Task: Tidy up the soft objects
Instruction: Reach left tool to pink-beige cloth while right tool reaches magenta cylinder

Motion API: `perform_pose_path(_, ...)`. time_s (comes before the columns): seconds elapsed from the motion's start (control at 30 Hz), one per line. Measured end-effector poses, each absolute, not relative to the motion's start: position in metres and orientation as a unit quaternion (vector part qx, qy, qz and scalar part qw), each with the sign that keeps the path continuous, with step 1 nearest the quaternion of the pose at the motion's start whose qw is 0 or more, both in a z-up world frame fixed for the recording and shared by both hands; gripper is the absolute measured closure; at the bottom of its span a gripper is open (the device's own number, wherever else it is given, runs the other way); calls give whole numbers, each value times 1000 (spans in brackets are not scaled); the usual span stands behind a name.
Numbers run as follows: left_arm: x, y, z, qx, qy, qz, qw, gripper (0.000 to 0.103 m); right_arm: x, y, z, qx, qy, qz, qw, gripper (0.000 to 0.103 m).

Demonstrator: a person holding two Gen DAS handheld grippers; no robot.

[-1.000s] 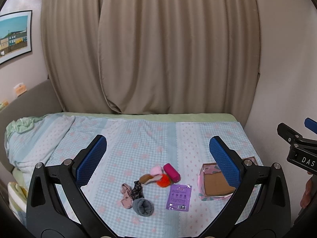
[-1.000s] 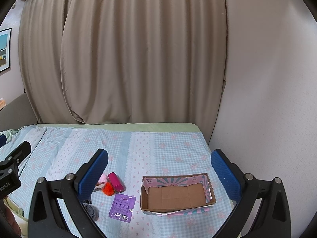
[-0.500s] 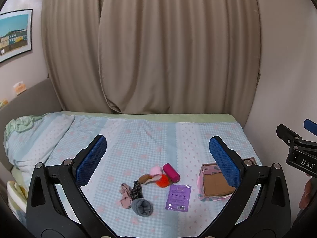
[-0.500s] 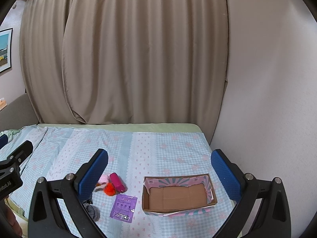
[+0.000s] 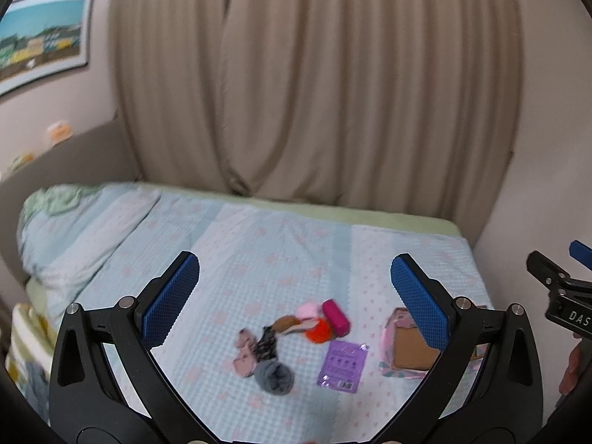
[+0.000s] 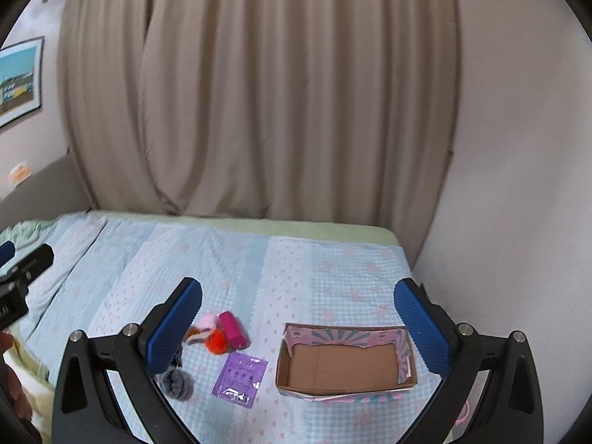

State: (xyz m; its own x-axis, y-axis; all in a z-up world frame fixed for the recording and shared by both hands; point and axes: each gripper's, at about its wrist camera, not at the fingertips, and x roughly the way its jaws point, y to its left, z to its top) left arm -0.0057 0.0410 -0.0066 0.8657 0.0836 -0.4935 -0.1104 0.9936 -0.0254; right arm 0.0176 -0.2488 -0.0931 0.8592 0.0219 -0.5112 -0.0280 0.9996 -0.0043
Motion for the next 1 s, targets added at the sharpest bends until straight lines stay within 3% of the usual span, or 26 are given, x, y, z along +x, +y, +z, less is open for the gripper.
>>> perform_pose_path(0.3,4,117,-68,-104,330,136,928,1,83,-211,-144,-48,337,122,932,0)
perform_pose_path(0.6,42,185,-200,-166,436,170,868,1,171,-158,-248,-78,433,171,881,0)
perform_pose_path(1.0,135,213,-372,-225,521,147,810,1,278,-113,-398,-106,527,180,824,0)
